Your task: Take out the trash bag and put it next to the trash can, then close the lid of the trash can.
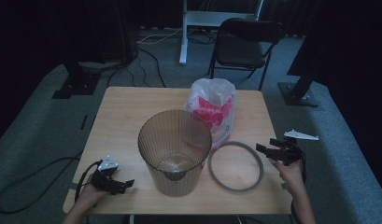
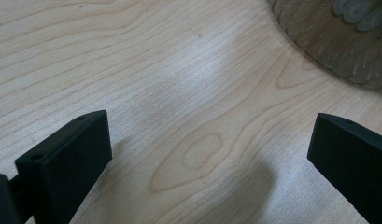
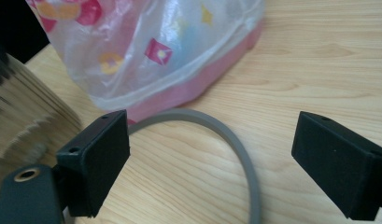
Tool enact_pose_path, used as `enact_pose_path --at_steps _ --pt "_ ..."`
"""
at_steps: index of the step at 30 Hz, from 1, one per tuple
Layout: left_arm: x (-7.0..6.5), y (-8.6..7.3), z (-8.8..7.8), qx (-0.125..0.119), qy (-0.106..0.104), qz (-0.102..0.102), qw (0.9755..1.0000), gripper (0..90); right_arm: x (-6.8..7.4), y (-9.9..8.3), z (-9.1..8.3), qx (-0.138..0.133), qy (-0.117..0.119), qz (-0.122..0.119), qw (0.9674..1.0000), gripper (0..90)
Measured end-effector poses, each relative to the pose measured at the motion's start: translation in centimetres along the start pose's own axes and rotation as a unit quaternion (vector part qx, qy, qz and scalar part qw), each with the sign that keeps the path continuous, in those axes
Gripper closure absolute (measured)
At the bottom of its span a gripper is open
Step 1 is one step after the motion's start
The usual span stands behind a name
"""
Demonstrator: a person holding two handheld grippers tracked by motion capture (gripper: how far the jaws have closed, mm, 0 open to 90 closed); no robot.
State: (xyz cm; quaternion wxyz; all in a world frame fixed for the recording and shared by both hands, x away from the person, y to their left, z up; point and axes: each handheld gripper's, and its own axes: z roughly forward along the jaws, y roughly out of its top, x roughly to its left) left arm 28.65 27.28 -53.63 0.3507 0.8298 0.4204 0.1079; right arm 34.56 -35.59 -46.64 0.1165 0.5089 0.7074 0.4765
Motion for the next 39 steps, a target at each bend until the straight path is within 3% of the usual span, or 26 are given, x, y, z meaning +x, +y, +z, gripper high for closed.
enact_pose_path --at_steps 12,19,29,36,37,38,39 --pt "0.0 0.0 0.0 0.004 0.000 0.001 1.0000 0.0 -0.5 -2.3 -1.3 0.021 -0.010 0.003 0.9997 11.1" --pt "0.0 0.0 0.1 0.005 0.000 0.000 1.0000 0.0 -1.0 -3.0 -1.7 0.018 -0.018 0.012 0.9996 11.1" --pt "0.0 0.0 0.1 0.005 -0.003 -0.002 1.0000 0.0 -1.5 -3.8 -0.9 0.038 -0.009 0.021 0.9990 13.0" --pt "0.0 0.0 0.0 0.004 -0.005 -0.003 1.0000 0.0 -2.4 -3.5 -0.1 0.053 -0.036 0.031 0.9975 13.2" --pt "0.0 0.0 0.0 0.003 -0.005 -0.002 1.0000 0.0 -2.4 -3.4 0.0 0.057 -0.039 0.030 0.9972 16.4" --pt "0.0 0.0 0.0 0.003 -0.006 -0.002 1.0000 0.0 -2.6 -3.4 0.1 0.068 -0.028 0.033 0.9968 25.1" --pt "0.0 0.0 0.0 0.003 -0.007 -0.001 1.0000 0.0 -2.7 -3.3 0.2 0.073 -0.024 0.038 0.9963 25.1"
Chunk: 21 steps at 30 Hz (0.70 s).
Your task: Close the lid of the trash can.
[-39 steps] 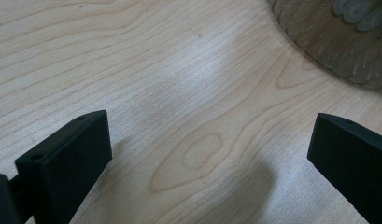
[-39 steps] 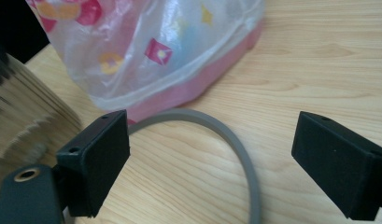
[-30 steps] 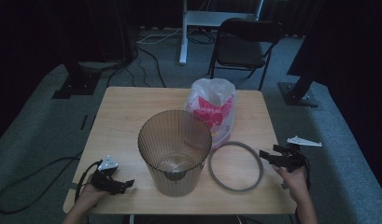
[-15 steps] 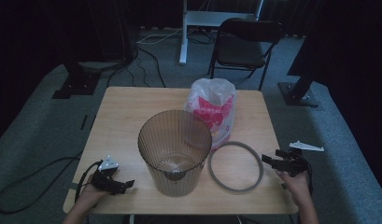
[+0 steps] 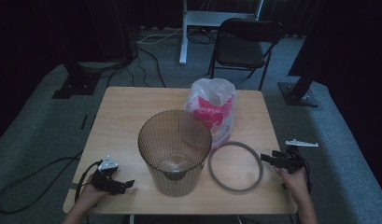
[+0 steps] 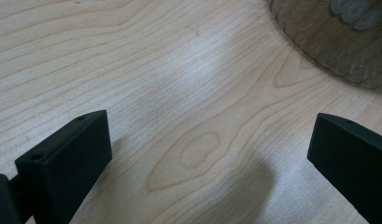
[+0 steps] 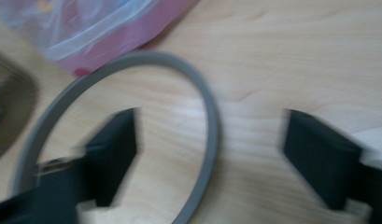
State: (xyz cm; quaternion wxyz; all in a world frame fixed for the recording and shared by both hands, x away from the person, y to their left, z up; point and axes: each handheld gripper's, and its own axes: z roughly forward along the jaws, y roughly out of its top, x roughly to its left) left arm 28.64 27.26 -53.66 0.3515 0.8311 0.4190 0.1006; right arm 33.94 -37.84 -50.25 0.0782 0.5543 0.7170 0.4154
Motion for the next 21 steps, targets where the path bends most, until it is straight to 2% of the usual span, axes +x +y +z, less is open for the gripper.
enact_pose_path --at_steps 2,9,13,14,17,19,21 --pt "0.0 0.0 0.0 0.000 0.000 0.001 1.0000 0.0 0.1 0.1 0.3 0.003 -0.010 -0.004 0.9999 19.4" --pt "0.0 0.0 0.0 0.001 -0.002 0.001 1.0000 0.0 0.4 0.3 1.5 0.031 -0.018 -0.020 0.9992 19.9" --pt "0.0 0.0 0.0 0.001 -0.002 0.000 1.0000 0.0 0.7 0.1 2.5 0.051 -0.033 -0.039 0.9974 30.6" --pt "0.0 0.0 0.0 0.000 -0.002 0.001 1.0000 0.0 0.7 0.0 2.6 0.054 -0.027 -0.040 0.9974 32.1" --pt "0.0 0.0 0.0 0.000 -0.002 0.000 1.0000 0.0 0.8 -0.1 2.8 0.061 -0.036 -0.044 0.9965 32.8" --pt "0.0 0.0 -0.1 0.000 -0.003 0.000 1.0000 0.0 0.9 -0.1 2.9 0.066 -0.052 -0.048 0.9953 33.3" --pt "0.0 0.0 -0.1 0.000 -0.003 0.000 1.0000 0.0 1.0 -0.2 3.0 0.068 -0.054 -0.051 0.9949 34.1"
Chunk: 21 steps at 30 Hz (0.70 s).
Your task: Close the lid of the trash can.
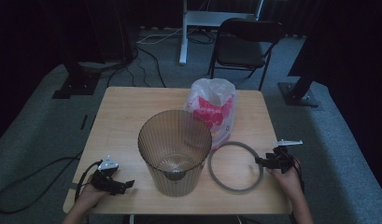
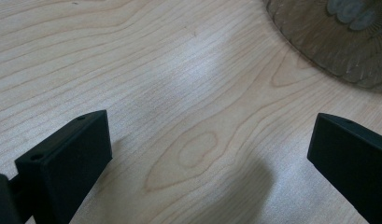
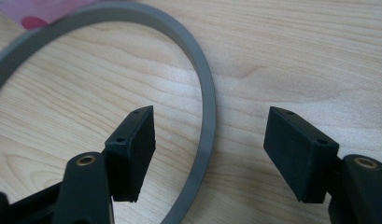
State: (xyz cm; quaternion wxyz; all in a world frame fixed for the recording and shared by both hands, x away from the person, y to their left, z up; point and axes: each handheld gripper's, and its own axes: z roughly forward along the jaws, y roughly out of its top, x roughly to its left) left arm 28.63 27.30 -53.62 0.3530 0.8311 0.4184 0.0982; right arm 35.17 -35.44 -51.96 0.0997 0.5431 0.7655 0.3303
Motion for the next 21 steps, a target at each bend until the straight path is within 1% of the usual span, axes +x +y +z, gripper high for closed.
enact_pose_path --at_steps 1,2,3,4,7,8,10,11,12,13,14,16,20,21 --pt "0.0 0.0 0.0 0.000 0.000 0.000 1.0000 0.0 0.2 -0.1 0.2 0.005 -0.014 -0.007 0.9999 35.8" --pt "0.0 0.0 0.0 0.000 0.000 0.000 1.0000 0.0 0.2 -0.1 0.2 0.005 -0.014 -0.007 0.9999 35.8" --pt "0.0 0.0 0.0 0.000 0.000 0.001 1.0000 0.0 0.2 -0.1 0.3 0.006 -0.015 -0.012 0.9998 35.9" --pt "0.0 0.0 0.0 0.000 0.000 0.001 1.0000 0.0 0.5 -0.2 0.6 0.011 -0.028 -0.020 0.9993 36.5" --pt "0.0 0.0 0.0 0.001 0.001 0.001 1.0000 0.0 0.6 -0.3 0.9 0.016 -0.027 -0.024 0.9992 38.8" --pt "0.1 0.0 0.0 0.001 0.000 0.001 1.0000 0.0 0.7 -0.4 1.1 0.017 -0.033 -0.026 0.9990 38.9" --pt "0.0 0.1 0.0 0.001 0.001 0.001 1.0000 0.0 1.0 -0.3 1.2 0.019 -0.044 -0.035 0.9982 40.4" --pt "0.0 0.1 0.0 0.001 0.002 0.002 1.0000 0.0 1.4 -0.2 1.3 0.023 -0.060 -0.046 0.9969 43.9" --pt "0.0 0.1 0.0 0.001 0.002 0.002 1.0000 0.0 1.4 -0.2 1.3 0.023 -0.060 -0.046 0.9969 43.9" --pt "0.0 0.0 0.0 0.001 0.002 0.001 1.0000 0.0 1.5 -0.2 1.4 0.025 -0.068 -0.053 0.9960 46.0" --pt "0.0 0.0 0.0 0.000 0.001 0.001 1.0000 0.0 1.8 -0.2 1.4 0.028 -0.080 -0.061 0.9945 50.6" --pt "0.0 0.0 0.0 -0.001 0.001 0.001 1.0000 0.0 2.0 -0.1 1.4 0.028 -0.081 -0.061 0.9944 57.3" --pt "0.0 0.0 0.0 -0.002 -0.002 0.002 1.0000 0.0 2.1 0.1 1.5 0.030 -0.083 -0.061 0.9943 76.6" --pt "0.1 0.0 0.0 -0.002 -0.002 0.002 1.0000 0.0 2.1 0.2 1.5 0.030 -0.085 -0.060 0.9941 79.2"
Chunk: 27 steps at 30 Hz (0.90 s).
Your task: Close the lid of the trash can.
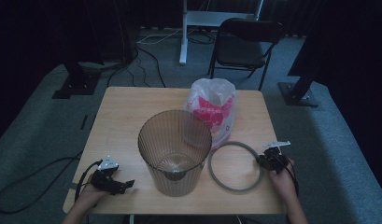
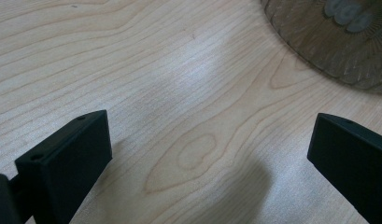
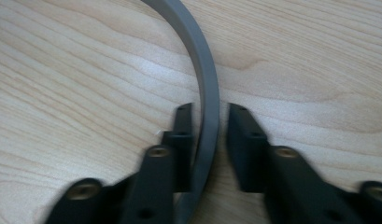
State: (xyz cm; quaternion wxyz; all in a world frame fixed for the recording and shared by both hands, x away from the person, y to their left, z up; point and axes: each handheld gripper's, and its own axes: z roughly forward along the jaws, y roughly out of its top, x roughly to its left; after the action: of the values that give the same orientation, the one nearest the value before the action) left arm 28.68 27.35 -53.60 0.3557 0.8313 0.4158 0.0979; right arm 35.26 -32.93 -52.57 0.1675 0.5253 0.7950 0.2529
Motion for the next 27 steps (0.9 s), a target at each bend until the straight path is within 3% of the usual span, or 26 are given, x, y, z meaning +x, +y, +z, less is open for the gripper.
enact_pose_path --at_steps 6,10,16,23,25,27 --pt "0.0 0.0 0.0 0.002 0.001 -0.001 1.0000 0.0 -0.2 0.4 0.2 0.006 0.001 0.013 0.9999 82.1" --pt "0.0 0.0 0.0 0.002 0.000 -0.001 1.0000 0.0 -0.8 0.4 0.2 0.003 0.029 0.047 0.9985 82.5" --pt "0.0 0.0 0.0 0.004 0.000 0.000 1.0000 0.0 -1.2 0.4 0.1 0.003 0.055 0.068 0.9961 82.8" --pt "0.0 0.0 0.1 0.004 -0.001 -0.001 1.0000 0.0 -2.0 0.5 -0.7 -0.021 0.113 0.101 0.9882 83.4" --pt "0.0 0.0 0.1 0.003 -0.001 -0.001 1.0000 0.0 -2.4 0.5 -1.0 -0.030 0.133 0.117 0.9837 83.9" --pt "0.0 0.0 0.1 0.003 -0.001 -0.002 1.0000 0.0 -2.5 0.5 -1.3 -0.030 0.130 0.116 0.9842 83.9"
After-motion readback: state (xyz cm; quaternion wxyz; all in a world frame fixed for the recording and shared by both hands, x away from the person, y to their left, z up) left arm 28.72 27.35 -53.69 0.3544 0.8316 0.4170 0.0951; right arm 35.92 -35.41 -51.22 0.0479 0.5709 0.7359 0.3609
